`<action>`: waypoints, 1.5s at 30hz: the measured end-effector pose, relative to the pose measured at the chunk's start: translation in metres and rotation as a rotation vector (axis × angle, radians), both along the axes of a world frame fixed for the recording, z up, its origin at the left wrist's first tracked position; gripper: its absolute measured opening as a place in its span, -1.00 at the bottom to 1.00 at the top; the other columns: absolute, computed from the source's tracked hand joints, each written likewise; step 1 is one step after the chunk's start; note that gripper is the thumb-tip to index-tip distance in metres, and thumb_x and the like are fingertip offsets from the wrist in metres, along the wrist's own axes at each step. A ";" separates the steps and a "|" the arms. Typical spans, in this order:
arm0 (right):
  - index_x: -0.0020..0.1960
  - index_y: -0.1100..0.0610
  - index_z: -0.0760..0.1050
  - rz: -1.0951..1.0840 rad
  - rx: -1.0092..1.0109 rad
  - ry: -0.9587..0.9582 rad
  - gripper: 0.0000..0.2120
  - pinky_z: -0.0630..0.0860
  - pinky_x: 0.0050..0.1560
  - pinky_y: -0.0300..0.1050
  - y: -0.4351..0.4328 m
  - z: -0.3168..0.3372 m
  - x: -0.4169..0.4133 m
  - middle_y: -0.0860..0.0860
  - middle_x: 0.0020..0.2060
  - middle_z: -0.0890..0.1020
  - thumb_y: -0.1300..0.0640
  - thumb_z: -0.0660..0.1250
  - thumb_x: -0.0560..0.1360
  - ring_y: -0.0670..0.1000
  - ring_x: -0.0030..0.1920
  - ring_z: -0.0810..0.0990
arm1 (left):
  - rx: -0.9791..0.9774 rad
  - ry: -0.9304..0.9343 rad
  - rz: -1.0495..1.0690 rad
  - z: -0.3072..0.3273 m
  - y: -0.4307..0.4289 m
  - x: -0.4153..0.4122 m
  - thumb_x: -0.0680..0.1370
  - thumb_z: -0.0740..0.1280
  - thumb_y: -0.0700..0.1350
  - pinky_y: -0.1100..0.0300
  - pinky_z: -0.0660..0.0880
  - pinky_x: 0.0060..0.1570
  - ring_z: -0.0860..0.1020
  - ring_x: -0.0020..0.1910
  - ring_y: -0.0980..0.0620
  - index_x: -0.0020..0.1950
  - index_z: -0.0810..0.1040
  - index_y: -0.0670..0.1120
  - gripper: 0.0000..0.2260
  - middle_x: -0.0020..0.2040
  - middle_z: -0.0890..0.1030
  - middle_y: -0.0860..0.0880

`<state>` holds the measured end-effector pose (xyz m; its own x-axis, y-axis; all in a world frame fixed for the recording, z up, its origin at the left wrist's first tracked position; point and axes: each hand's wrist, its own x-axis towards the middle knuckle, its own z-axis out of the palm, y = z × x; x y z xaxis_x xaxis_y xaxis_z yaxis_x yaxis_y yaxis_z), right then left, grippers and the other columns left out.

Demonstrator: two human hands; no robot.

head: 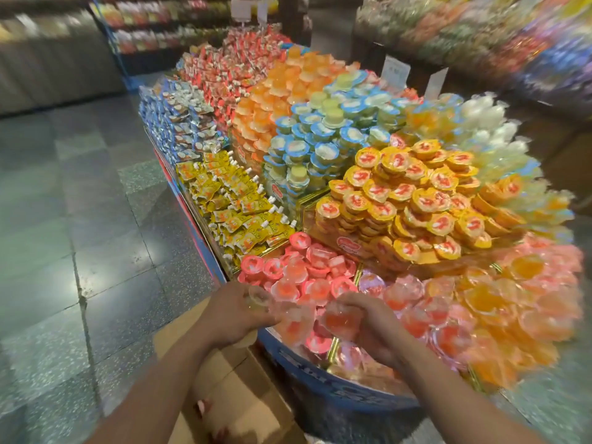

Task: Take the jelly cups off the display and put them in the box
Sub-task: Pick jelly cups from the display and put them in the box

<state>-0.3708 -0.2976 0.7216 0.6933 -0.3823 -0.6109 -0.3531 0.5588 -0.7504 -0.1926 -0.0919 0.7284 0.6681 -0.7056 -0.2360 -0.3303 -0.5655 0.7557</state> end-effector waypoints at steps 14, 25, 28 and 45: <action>-0.05 0.17 0.73 -0.050 -0.343 0.008 -0.54 0.59 0.15 0.28 -0.066 0.003 -0.011 0.11 -0.04 0.74 -0.09 0.65 0.17 0.16 0.07 0.69 | 0.023 -0.025 0.031 0.005 -0.054 -0.006 0.10 0.46 0.42 0.24 0.50 -0.11 0.60 -0.12 0.28 -0.09 0.71 0.11 -0.47 -0.12 0.67 0.23; -0.12 0.03 0.71 -0.167 -0.792 0.166 -0.74 0.60 0.06 0.08 -0.076 -0.026 0.010 -0.11 -0.14 0.73 -0.05 0.65 0.28 -0.04 -0.03 0.67 | 0.074 -0.050 -0.052 -0.004 -0.062 0.036 0.29 0.60 0.18 0.40 0.37 -0.25 0.56 -0.15 0.33 -0.07 0.70 0.09 -0.69 -0.12 0.65 0.23; -0.02 0.02 0.68 -0.277 -0.844 0.221 -0.67 0.58 0.11 0.13 -0.083 -0.026 0.009 -0.15 -0.05 0.68 -0.10 0.63 0.30 -0.05 0.03 0.62 | 0.099 -0.067 -0.088 -0.007 -0.067 0.042 0.31 0.59 0.18 0.42 0.32 -0.25 0.51 -0.13 0.35 -0.04 0.69 0.06 -0.67 -0.09 0.61 0.26; 0.09 0.01 0.64 -0.353 -0.929 0.353 -0.53 0.64 -0.10 0.07 -0.132 -0.033 -0.023 -0.11 -0.17 0.70 -0.26 0.56 0.32 -0.08 -0.27 0.69 | 0.087 -0.014 -0.234 -0.023 -0.125 0.043 0.28 0.62 0.16 0.23 0.49 -0.08 0.60 -0.06 0.21 -0.11 0.67 0.08 -0.70 -0.09 0.67 0.19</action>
